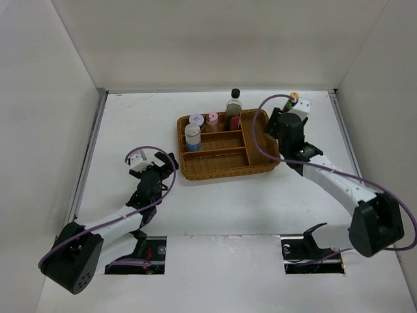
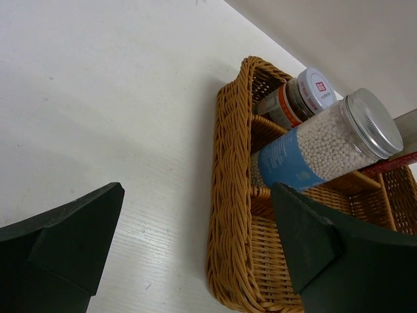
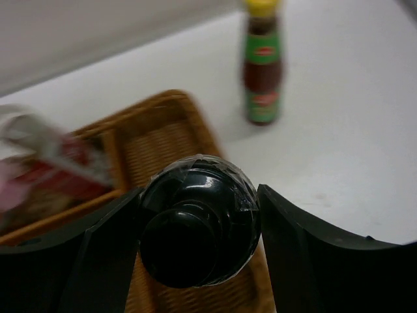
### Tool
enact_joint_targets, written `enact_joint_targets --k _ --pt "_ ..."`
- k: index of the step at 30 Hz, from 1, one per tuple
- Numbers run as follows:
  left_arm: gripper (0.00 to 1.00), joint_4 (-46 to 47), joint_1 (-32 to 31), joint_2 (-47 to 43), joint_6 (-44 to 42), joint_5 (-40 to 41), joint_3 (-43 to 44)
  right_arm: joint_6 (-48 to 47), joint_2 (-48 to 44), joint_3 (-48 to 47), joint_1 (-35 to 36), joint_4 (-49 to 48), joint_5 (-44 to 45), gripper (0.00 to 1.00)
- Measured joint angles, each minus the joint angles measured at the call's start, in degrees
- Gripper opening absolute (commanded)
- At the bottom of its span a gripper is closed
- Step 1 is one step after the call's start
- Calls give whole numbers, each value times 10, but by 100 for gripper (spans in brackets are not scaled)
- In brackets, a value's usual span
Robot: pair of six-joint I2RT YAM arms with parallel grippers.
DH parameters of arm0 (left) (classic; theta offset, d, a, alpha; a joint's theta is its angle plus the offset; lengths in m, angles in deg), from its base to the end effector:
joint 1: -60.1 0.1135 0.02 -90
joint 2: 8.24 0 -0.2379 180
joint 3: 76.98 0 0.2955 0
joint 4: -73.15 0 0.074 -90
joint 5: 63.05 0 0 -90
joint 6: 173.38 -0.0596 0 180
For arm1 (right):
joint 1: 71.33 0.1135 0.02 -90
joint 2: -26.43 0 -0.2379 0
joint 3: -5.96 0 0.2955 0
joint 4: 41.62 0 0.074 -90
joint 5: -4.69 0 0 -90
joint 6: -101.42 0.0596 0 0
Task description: Organize the condiment bottles
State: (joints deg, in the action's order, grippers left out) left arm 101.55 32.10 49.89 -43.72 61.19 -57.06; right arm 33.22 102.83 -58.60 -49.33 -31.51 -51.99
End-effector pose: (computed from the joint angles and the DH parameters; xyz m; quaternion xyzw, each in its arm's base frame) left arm 0.2348 -0.0868 0.1118 -0.2629 0.7080 -0.1556 0.6367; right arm 0.3536 0.1075 0.2378 0.1590 0.7943 -0.0205 0.5860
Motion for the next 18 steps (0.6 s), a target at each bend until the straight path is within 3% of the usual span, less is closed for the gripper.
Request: enact_joint_targets --k 4,9,18 --pt "100 2 3 -3 1 0 0 3 -15 -21 115 -23 -29 49" --pt "100 1 6 -11 3 0 0 10 69 -66 216 -37 -72 49" --pt "100 2 17 -33 8 -1 -7 12 213 -133 306 -53 -120 49"
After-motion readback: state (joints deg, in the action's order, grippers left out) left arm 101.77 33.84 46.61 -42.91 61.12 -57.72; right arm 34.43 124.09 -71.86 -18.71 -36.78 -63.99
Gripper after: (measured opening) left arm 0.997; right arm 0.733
